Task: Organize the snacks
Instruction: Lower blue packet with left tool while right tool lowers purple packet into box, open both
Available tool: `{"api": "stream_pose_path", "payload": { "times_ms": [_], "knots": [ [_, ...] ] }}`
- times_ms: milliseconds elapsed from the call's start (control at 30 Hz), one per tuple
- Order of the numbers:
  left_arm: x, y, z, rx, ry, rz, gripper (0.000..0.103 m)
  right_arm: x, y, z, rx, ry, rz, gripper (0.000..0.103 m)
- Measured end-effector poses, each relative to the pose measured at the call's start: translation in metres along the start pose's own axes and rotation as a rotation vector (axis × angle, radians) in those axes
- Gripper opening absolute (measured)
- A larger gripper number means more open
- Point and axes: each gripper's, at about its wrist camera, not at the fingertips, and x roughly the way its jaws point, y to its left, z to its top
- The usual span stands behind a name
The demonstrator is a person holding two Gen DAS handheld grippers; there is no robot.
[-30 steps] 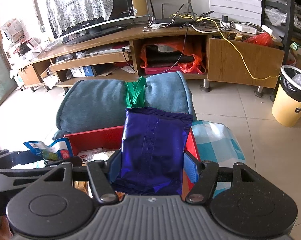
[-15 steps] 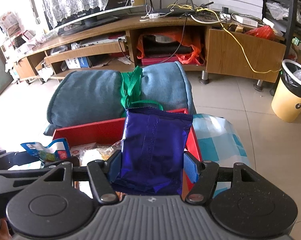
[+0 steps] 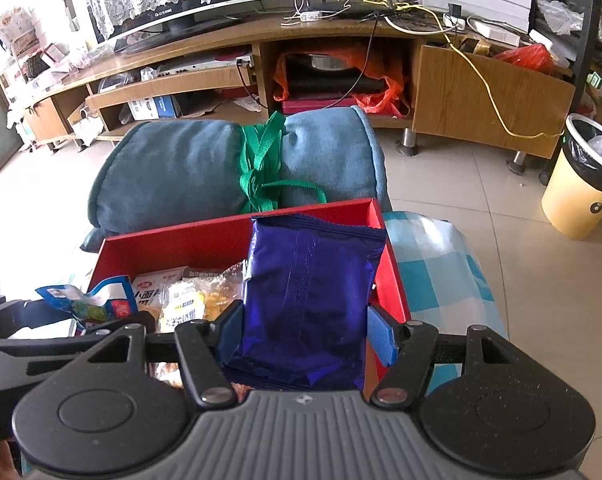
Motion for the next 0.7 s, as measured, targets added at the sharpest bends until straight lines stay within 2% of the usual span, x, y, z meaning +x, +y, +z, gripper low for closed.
{"api": "stream_pose_path", "payload": {
  "times_ms": [333, 400, 433, 467, 500, 567, 633, 700],
  "knots": [
    [-0.006, 0.006, -0.007, -0.037, 0.055, -0.039, 0.075, -0.007, 0.006, -0.006, -0.037, 0.022, 0.003, 0.063],
    [-0.006, 0.005, -0.008, -0.03, 0.074, -0.066, 0.062, -0.007, 0.008, -0.007, -0.044, 0.032, 0.012, 0.063],
    [-0.005, 0.004, -0.009, -0.037, 0.089, -0.088, 0.045, -0.005, 0.009, -0.008, -0.044, 0.041, 0.016, 0.063],
    [-0.004, 0.002, -0.009, -0.045, 0.105, -0.108, 0.039, -0.003, 0.011, -0.008, -0.053, 0.042, 0.009, 0.063],
    [-0.001, -0.001, -0.009, -0.03, 0.102, -0.084, 0.042, -0.001, 0.012, -0.008, -0.059, 0.038, -0.007, 0.063],
    [0.007, 0.0, -0.009, -0.016, 0.1, -0.026, 0.057, 0.006, 0.008, -0.007, -0.042, 0.057, 0.003, 0.063],
    [0.017, 0.005, -0.011, -0.042, 0.135, -0.041, 0.057, 0.012, 0.005, -0.006, -0.019, 0.06, 0.023, 0.063],
    [0.024, 0.004, -0.012, -0.04, 0.146, -0.03, 0.057, 0.017, 0.008, -0.006, -0.041, 0.053, -0.001, 0.063]
  ]
}}
